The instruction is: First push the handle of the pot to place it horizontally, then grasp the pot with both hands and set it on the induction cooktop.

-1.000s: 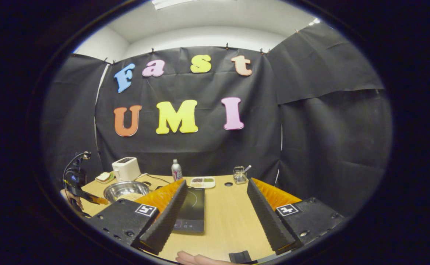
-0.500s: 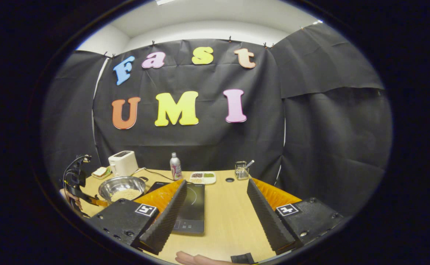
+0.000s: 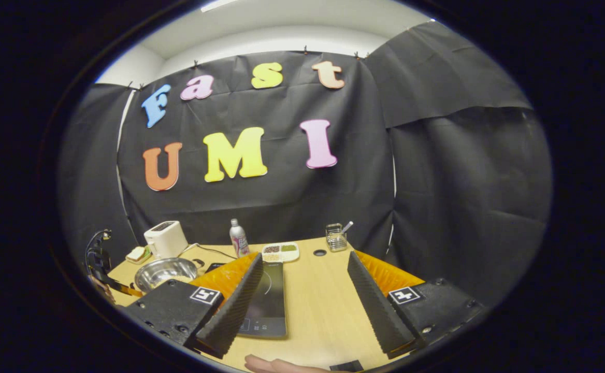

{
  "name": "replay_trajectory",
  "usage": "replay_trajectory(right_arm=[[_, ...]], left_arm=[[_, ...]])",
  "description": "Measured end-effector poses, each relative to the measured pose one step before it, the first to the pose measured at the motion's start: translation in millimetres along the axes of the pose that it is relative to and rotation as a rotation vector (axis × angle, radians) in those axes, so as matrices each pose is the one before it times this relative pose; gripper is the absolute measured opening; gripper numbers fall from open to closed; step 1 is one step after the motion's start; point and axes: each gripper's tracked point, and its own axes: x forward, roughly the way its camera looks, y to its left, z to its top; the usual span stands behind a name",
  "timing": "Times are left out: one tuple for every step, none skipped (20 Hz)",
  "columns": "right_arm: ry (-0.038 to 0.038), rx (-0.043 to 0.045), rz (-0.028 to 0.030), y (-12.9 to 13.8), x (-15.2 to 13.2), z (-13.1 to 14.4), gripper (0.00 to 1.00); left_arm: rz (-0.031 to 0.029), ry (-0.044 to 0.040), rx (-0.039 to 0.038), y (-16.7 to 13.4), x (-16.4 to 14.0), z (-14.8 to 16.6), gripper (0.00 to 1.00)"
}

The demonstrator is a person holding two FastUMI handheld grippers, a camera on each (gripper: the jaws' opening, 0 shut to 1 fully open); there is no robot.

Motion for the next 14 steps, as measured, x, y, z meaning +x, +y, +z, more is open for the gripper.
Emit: replay_trajectory(right_arm=[[0.00596,0.02136,-0.00394,-2.65,2.83,-1.27,1.0],[0.002,0.01456,-0.01037,-4.44,2.69,0.77,1.0],[-0.00046,0.01089,-0.01305,-4.26,2.08,1.44,1.0],[-0.00247,0.00621,-0.00945,-2.77,0.96,1.97,1.0],[-0.00788,0.00372,0.00436,1.13,-0.44,1.19,0.95],[-0.00803,0.00302,0.01097,2.59,-0.13,2.73,0.96],[-0.00819,0.0002,0.0087,2.0,-0.25,1.42,0.96],[-0.00518,-0.00302,0.00257,1.22,0.03,1.38,0.96],[-0.0057,-0.00592,0.00169,0.67,-0.2,0.78,0.96],[-0.00561,-0.00459,-0.00027,1.16,-0.17,2.28,1.0],[-0.00354,-0.0063,-0.00098,1.56,0.23,0.28,0.95],[-0.0017,-0.00813,-0.00088,1.33,-0.47,1.4,1.0],[-0.00091,-0.00762,-0.00287,0.7,-0.32,-0.3,1.0],[-0.00533,-0.00847,-0.00455,-0.19,0.19,1.28,1.0]], left_arm=[[0.01077,-0.00197,0.00264,3.52,0.41,3.25,0.0],[0.00956,0.00037,-0.00321,5.56,1.61,2.08,0.0],[0.0057,-0.00049,-0.00683,3.63,1.9,1.73,0.0],[0.00367,0.00267,-0.00681,3.22,3.3,0.64,0.1],[0.00504,0.00183,-0.00526,4.43,1.34,2.17,0.0],[0.00874,0.0019,-0.00427,4.84,2.22,2.61,0.1],[0.0083,0.00397,0.00071,3.86,3.04,2.64,0.0],[0.00883,0.00466,0.00186,3.28,2.65,2.74,0.0],[0.01255,0.00622,0.00904,4.21,3.01,3.06,0.1],[0.01182,0.00383,0.01744,3.42,3.38,2.45,0.0],[0.01294,0.00462,0.0144,4.32,3.48,3.43,0.0],[0.01671,0.00547,0.00846,5.77,1.03,3.58,0.0],[0.01428,0.00726,0.00639,5.17,5.0,2.54,0.0],[0.012,0.00745,0.0022,5.53,4.19,2.31,0.0]])
